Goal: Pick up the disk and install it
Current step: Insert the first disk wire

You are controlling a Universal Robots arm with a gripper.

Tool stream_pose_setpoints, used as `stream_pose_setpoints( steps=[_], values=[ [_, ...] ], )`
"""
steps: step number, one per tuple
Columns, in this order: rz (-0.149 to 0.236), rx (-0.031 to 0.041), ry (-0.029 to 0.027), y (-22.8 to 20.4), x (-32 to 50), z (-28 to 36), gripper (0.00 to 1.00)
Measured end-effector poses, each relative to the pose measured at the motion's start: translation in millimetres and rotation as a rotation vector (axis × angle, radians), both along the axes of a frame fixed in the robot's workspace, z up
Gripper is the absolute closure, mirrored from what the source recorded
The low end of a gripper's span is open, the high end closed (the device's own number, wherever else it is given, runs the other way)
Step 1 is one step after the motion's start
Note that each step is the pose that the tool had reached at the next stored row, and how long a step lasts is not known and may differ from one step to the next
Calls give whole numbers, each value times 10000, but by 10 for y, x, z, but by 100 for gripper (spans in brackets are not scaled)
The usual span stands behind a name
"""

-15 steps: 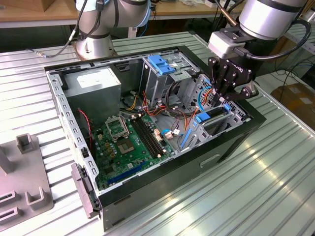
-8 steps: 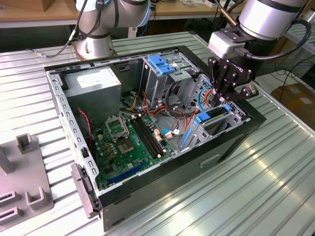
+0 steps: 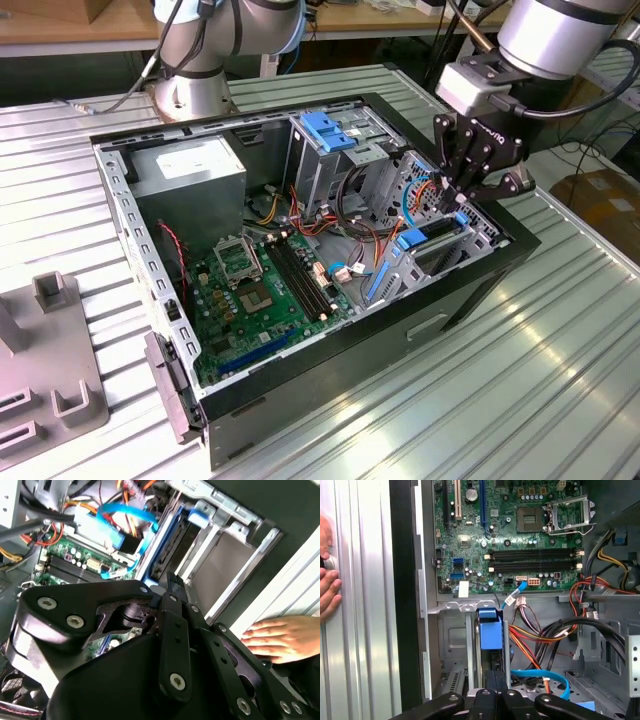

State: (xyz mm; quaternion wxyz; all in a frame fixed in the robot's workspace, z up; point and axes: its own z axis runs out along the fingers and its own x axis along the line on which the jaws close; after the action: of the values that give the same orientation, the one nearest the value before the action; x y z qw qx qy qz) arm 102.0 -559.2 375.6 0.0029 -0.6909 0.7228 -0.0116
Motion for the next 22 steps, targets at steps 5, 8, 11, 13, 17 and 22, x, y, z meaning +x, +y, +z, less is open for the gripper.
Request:
stream_pose_setpoints(
  steps=[5,8,11,13,17,22],
  values=[
    [23,-1,0,0,85,18,90],
    [31,-27,1,0,95,57,90],
    [61,-103,1,0,101,100,90],
    [71,-122,0,0,103,104,90],
    [348,-129,-1,0,147,106,90],
    [1119,-128,-6,0,211,103,90]
  ],
)
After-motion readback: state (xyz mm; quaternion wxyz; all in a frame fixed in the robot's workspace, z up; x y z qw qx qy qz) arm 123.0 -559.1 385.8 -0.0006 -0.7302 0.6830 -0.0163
